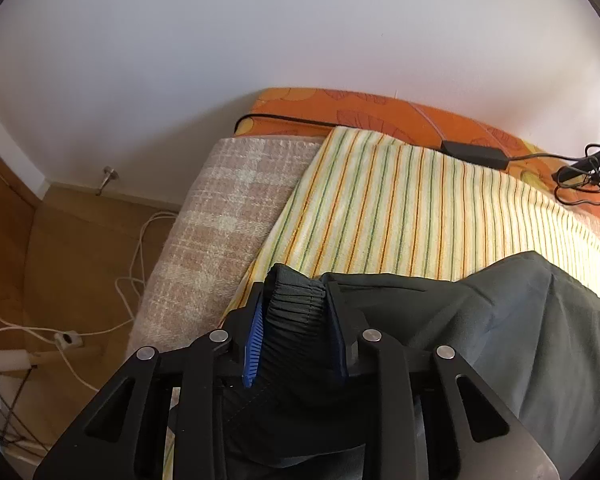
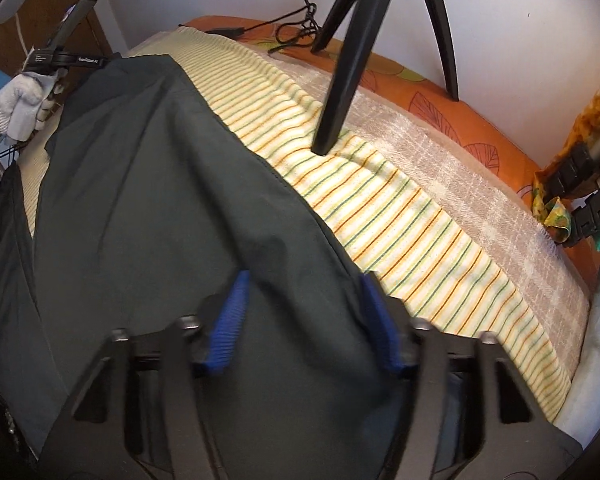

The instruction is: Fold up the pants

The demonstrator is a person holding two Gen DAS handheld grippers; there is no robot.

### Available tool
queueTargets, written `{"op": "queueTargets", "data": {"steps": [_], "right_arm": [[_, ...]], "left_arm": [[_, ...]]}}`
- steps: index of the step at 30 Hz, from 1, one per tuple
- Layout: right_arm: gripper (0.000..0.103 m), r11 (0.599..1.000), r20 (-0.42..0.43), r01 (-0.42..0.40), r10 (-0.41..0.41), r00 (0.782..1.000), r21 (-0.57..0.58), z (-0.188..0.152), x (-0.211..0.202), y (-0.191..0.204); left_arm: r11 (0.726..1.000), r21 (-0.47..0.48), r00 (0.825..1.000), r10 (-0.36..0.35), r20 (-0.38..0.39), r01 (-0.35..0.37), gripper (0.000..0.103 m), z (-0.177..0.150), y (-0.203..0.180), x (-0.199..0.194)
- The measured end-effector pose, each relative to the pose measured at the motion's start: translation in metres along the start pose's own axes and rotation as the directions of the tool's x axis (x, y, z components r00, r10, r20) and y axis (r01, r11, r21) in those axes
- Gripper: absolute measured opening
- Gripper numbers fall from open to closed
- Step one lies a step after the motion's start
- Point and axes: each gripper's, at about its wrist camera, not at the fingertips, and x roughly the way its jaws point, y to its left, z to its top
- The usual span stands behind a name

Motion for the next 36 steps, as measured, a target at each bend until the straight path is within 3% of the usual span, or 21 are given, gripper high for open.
{"op": "queueTargets", "data": {"steps": [2,10,17,24,32,36], "right_arm": [[0.004,1.0,-0.009,0.025,-0.025,1.0,0.019,-0.001,-0.005,0.003],[0.003,0.999,0.084,0.022,-0.026,0.996,0.043,-0.018,-0.057,0.022],[0.003,0.999,0.155,0.008,-0.013,0.988,0.035,-0.038,-0.105,0.057],[0.002,1.0,0.151,0.001,0.0,0.989,-0.009,-0.07,-0.132,0.097],[0.003,0.999,0.112,-0.032,0.035,0.993,-0.028,-0.119,-0.147,0.131],[0.002,0.997,0.068,-0.052,0.056,0.996,-0.049,-0.142,-0.14,0.15]], "left_arm": [[0.999,-0.035,1.0,-0.015,0.023,0.015,0.025,0.0,0.007,-0.006],[0.993,-0.085,0.991,-0.069,0.11,0.079,0.024,-0.009,0.027,-0.039],[0.985,-0.095,0.972,-0.121,0.199,0.142,0.024,-0.03,0.046,-0.087],[0.976,-0.115,0.958,-0.154,0.241,0.186,0.024,-0.078,0.064,-0.127],[0.976,-0.096,0.96,-0.168,0.224,0.193,0.024,-0.157,0.08,-0.157],[0.967,-0.127,0.958,-0.19,0.214,0.22,0.03,-0.196,0.091,-0.163]]}}
